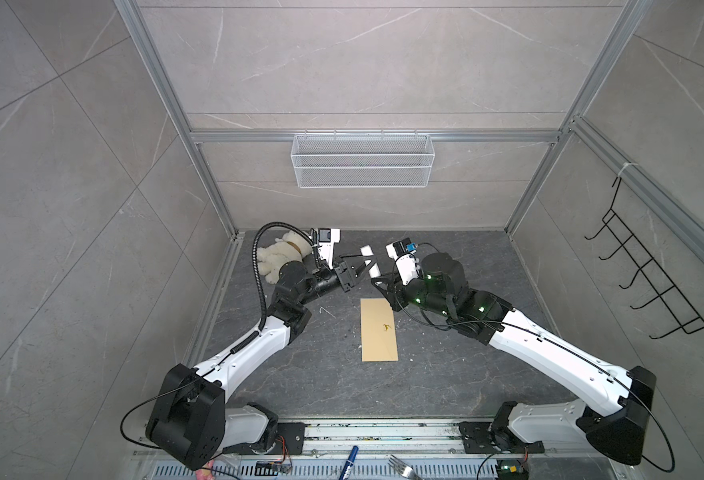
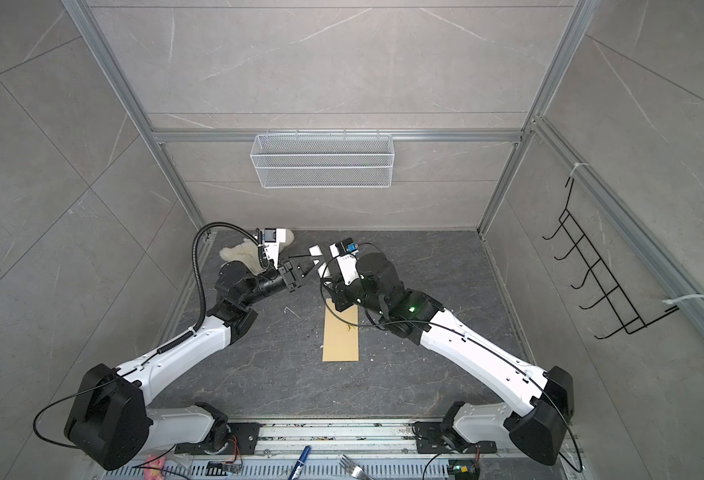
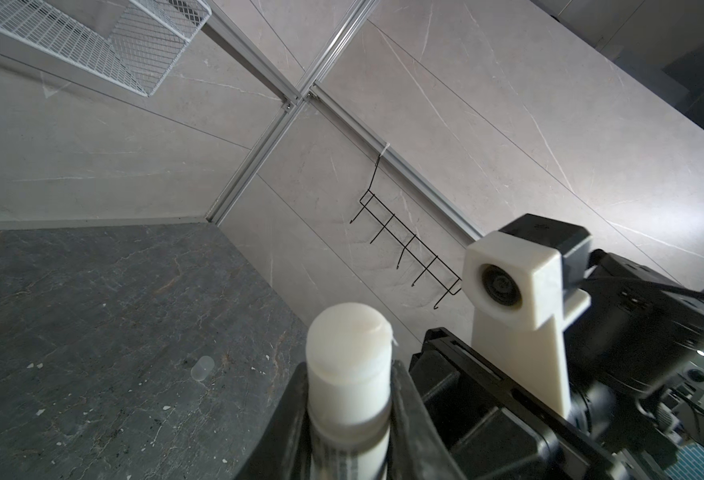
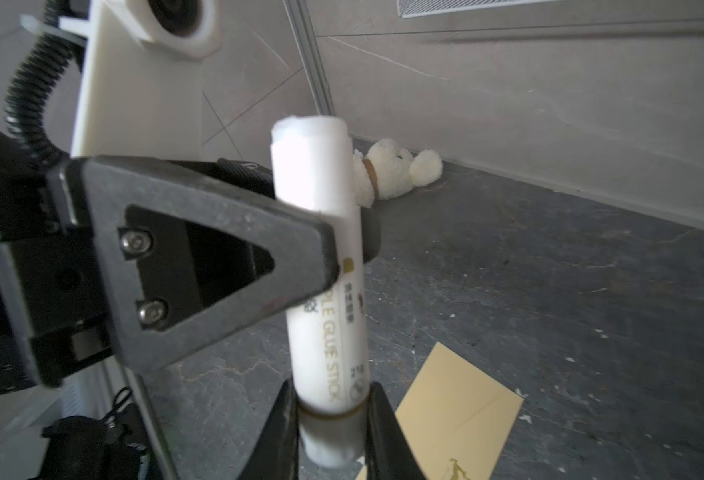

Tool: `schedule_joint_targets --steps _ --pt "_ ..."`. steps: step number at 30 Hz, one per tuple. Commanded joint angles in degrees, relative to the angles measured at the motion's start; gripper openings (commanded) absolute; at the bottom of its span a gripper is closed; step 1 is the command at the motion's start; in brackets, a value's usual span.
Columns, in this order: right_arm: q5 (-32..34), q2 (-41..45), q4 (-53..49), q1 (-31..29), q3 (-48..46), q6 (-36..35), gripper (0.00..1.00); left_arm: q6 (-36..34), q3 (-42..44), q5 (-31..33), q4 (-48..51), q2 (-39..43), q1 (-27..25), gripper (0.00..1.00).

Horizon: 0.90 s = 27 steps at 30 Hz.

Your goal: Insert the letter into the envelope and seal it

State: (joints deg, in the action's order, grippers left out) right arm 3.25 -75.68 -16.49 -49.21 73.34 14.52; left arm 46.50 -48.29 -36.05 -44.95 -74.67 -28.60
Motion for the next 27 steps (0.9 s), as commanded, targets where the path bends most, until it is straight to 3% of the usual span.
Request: schedule_joint_targets --steps 1,9,13,18,21,24,27 --pt "20.7 -2.5 -1.9 -3.7 5.7 -3.2 0.00 -4.2 0.0 1.3 1.4 0.7 0.0 0.00" --pt "54.2 -14.9 -6.0 -15.9 17.0 -10.7 0.00 -4.0 0.0 2.1 1.5 0.0 -0.4 0.00" --pt "61.2 -19.4 -6.0 -18.1 20.3 -13.9 0.00 -4.0 0.1 2.5 1.6 0.1 -0.5 0.00" --pt "59.2 -19.8 -5.8 -18.3 20.4 -13.7 0.00 -4.0 0.2 2.7 1.6 0.3 -0.5 0.00" --pt "54.1 -17.6 -4.0 -18.0 18.3 -13.5 0.02 -3.2 0.3 2.7 1.1 0.3 -0.5 0.00" --pt "43.8 -13.0 -2.7 -16.0 14.0 -12.7 0.28 -2.1 0.5 2.9 -0.1 0.5 -0.3 0.00" --pt "27.3 -6.8 -0.8 -12.1 8.0 -10.8 0.57 -2.2 -0.3 2.0 0.4 1.0 -0.3 0.00"
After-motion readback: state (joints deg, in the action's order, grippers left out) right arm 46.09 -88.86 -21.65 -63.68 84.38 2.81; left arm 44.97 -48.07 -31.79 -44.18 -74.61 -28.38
